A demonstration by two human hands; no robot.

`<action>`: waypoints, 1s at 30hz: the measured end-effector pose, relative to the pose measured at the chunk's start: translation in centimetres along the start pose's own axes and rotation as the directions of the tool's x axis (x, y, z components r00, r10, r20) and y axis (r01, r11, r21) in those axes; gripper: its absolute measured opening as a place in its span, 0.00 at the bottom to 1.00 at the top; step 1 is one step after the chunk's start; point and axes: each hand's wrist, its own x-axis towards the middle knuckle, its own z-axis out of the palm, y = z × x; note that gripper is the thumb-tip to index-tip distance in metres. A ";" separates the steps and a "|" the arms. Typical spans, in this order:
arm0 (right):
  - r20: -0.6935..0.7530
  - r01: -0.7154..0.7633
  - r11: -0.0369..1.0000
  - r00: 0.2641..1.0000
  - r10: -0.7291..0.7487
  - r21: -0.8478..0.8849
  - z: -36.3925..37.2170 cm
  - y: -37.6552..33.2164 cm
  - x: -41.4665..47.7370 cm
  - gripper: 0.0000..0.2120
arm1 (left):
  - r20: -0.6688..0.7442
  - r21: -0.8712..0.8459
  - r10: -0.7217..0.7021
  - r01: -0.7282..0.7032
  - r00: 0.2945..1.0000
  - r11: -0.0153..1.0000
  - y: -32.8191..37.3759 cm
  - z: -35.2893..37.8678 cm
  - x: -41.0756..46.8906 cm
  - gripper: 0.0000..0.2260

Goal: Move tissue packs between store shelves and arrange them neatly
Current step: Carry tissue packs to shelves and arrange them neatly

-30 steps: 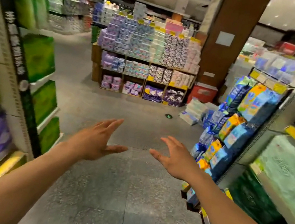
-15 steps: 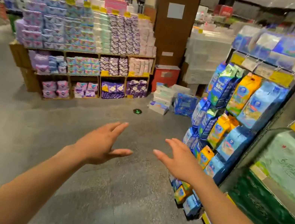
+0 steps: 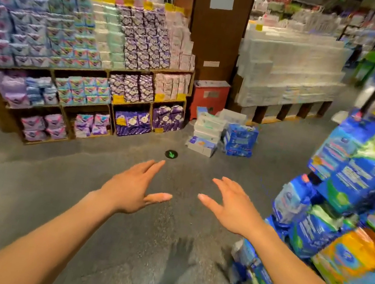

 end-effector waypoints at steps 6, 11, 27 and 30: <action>-0.033 -0.043 0.998 0.998 0.045 0.033 -0.1 -1.4 18.3 0.47 | 0.029 -0.065 0.001 0.001 1.000 0.998 -11.4 -0.3 15.0 0.45; -0.040 -0.122 0.991 0.991 0.125 0.062 0.1 -3.3 35.6 0.37 | 0.070 0.016 0.061 -0.062 0.996 0.998 -21.8 -3.3 30.7 0.54; -0.107 -0.279 0.934 0.945 0.308 0.224 -8.1 5.7 73.8 0.35 | 0.270 0.059 0.288 -0.315 0.919 0.947 -30.8 -7.7 77.3 0.48; -0.113 -0.231 0.950 0.959 0.258 0.209 -10.9 8.7 82.2 0.24 | 0.275 0.026 0.272 -0.290 0.922 0.957 -31.6 -8.4 85.8 0.56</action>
